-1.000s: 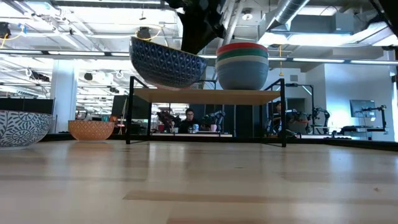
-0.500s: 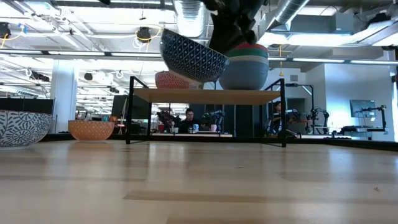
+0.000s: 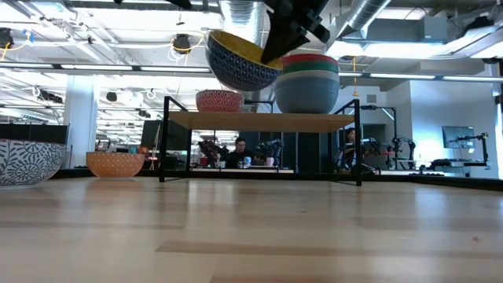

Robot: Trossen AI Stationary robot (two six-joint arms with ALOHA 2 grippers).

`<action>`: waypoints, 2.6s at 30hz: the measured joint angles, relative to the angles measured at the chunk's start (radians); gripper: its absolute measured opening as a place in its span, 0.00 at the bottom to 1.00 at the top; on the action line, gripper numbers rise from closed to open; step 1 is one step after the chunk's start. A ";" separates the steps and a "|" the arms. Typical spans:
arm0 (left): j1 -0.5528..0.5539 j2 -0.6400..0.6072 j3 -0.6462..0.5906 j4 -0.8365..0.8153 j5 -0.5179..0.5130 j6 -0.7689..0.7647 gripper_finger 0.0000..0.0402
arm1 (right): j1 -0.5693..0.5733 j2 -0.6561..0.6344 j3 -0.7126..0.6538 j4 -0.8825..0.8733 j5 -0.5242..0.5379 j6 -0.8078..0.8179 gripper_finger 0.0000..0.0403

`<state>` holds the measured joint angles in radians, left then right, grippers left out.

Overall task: Place and stack bowls onto a shelf
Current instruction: Stack the patterned yellow bowl on top of the patterned blue bowl on the shelf

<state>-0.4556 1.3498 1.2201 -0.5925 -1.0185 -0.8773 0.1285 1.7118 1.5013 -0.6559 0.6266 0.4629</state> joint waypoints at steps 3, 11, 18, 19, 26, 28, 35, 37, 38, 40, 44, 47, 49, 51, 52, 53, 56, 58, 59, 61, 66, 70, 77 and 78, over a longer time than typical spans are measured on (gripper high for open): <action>0.032 0.039 0.000 0.046 0.005 0.049 0.44 | 0.017 0.000 0.008 0.003 0.017 -0.023 0.08; 0.091 0.122 0.000 0.057 0.049 0.070 0.52 | 0.053 0.000 0.056 -0.016 0.054 -0.058 0.08; 0.118 0.125 0.001 0.010 0.085 0.033 0.52 | 0.064 0.000 0.064 -0.013 0.060 -0.080 0.08; 0.118 0.125 0.000 0.001 0.086 0.028 0.51 | 0.065 0.000 0.064 -0.012 0.060 -0.079 0.08; 0.119 0.125 0.000 -0.045 0.093 -0.034 0.34 | 0.085 0.000 0.065 0.018 0.065 -0.164 0.08; 0.119 0.125 0.000 -0.041 0.098 -0.037 0.28 | 0.095 0.000 0.067 0.034 0.066 -0.201 0.08; 0.121 0.127 -0.003 -0.070 0.103 -0.048 0.05 | 0.130 -0.002 0.071 0.076 0.035 -0.318 0.08; 0.119 0.127 -0.004 -0.066 0.120 -0.049 0.02 | 0.142 -0.001 0.078 0.074 0.030 -0.356 0.07; 0.119 0.127 -0.004 -0.063 0.120 -0.053 0.02 | 0.148 -0.001 0.085 0.074 0.025 -0.368 0.07; 0.125 0.126 -0.003 -0.055 0.124 -0.056 0.02 | 0.156 -0.001 0.092 0.077 0.027 -0.387 0.06; 0.138 0.125 -0.002 -0.044 0.118 -0.074 0.01 | 0.156 0.000 0.093 0.093 0.012 -0.389 0.08; 0.150 0.123 -0.002 -0.050 0.123 -0.074 0.01 | 0.155 -0.005 0.094 0.086 -0.025 -0.368 0.14; 0.162 0.113 -0.002 -0.061 0.125 -0.075 0.01 | 0.143 -0.027 0.093 0.063 -0.077 -0.327 0.19; 0.177 0.097 -0.001 -0.091 0.121 -0.091 0.01 | 0.126 -0.058 0.096 0.071 -0.140 -0.284 0.24; 0.189 0.088 -0.001 -0.111 0.117 -0.108 0.01 | 0.115 -0.078 0.095 0.055 -0.171 -0.264 0.27; 0.202 0.077 -0.001 -0.132 0.115 -0.126 0.01 | 0.103 -0.095 0.095 0.055 -0.201 -0.249 0.29; 0.241 0.036 0.007 -0.181 0.105 -0.158 0.01 | 0.057 -0.154 0.095 0.062 -0.288 -0.231 0.35; 0.267 0.012 0.032 -0.210 0.085 -0.159 0.01 | 0.017 -0.196 0.095 0.071 -0.354 -0.232 0.38; 0.283 0.004 0.052 -0.227 0.074 -0.149 0.01 | -0.005 -0.213 0.095 0.068 -0.384 -0.232 0.38; 0.325 -0.009 0.099 -0.243 0.067 -0.113 0.01 | -0.050 -0.237 0.096 0.070 -0.447 -0.232 0.39; 0.495 -0.008 0.199 -0.262 0.144 0.016 0.01 | -0.140 -0.235 0.095 0.067 -0.562 -0.233 0.39; 0.655 -0.007 0.234 -0.270 0.280 0.077 0.01 | -0.173 -0.221 0.095 0.061 -0.631 -0.230 0.39; 0.903 0.008 0.281 -0.275 0.465 0.215 0.01 | -0.196 -0.219 0.093 0.048 -0.632 -0.197 0.39; 0.936 0.018 0.279 -0.279 0.500 0.233 0.01 | -0.203 -0.219 0.093 0.048 -0.632 -0.185 0.39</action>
<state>0.4807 1.3679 1.4992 -0.8712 -0.5184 -0.6444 -0.0743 1.4929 1.5948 -0.6079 -0.0051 0.2782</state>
